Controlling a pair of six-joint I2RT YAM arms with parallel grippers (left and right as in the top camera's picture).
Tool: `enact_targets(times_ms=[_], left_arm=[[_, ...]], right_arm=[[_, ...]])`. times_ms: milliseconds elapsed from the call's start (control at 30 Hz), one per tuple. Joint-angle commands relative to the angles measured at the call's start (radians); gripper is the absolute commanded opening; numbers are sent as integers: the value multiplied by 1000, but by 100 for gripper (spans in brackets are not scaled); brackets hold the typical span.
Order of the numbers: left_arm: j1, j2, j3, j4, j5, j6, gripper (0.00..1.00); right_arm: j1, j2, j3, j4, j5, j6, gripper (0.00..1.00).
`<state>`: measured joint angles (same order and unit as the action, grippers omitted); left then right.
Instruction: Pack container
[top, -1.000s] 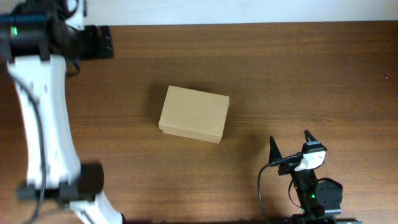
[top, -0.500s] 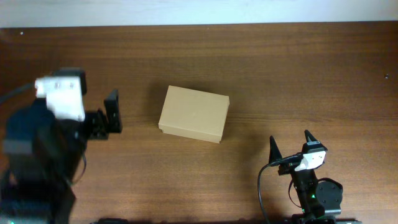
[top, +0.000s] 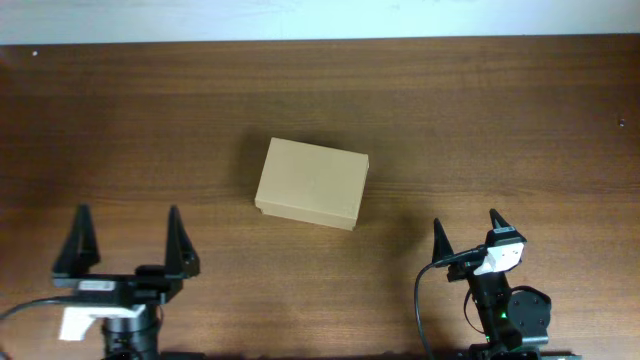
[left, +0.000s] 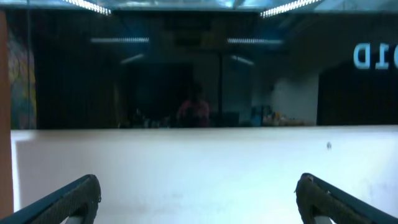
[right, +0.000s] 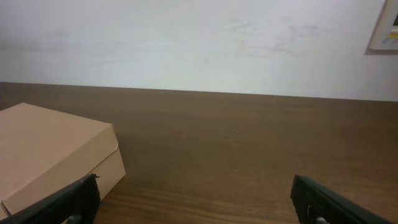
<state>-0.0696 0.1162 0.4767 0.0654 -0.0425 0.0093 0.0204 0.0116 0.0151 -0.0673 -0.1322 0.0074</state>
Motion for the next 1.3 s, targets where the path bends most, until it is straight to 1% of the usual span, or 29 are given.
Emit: enact_targets(times_ms=[0,133,233,567,833,900,1000,1267], left_arm=[[7,-63,-101,3,-10,21,100],[7,-108,-228,5,-10,21,99],[7,-111,-305,47,-10,21,99],[36,-111,-470,140,-7,21,100],[77,-111,-468,29,-7,21,100],[79,-111,-468,-24,-7,21,99],[79,-111,-468,-154,-6,21,100],[79,-97,-467,-146,-6,21,99]], right_arm=[[-3,-9,-10,0,8,8,99],[-3,-9,-10,0,8,8,99],[-3,-9,-10,0,8,8,99],[-3,-9,-10,0,8,7,99],[-3,-9,-10,0,8,8,99],[-3,-9,-10,0,8,8,99],[-3,-9,-10,0,8,8,99],[-3,-9,-10,0,8,8,99]])
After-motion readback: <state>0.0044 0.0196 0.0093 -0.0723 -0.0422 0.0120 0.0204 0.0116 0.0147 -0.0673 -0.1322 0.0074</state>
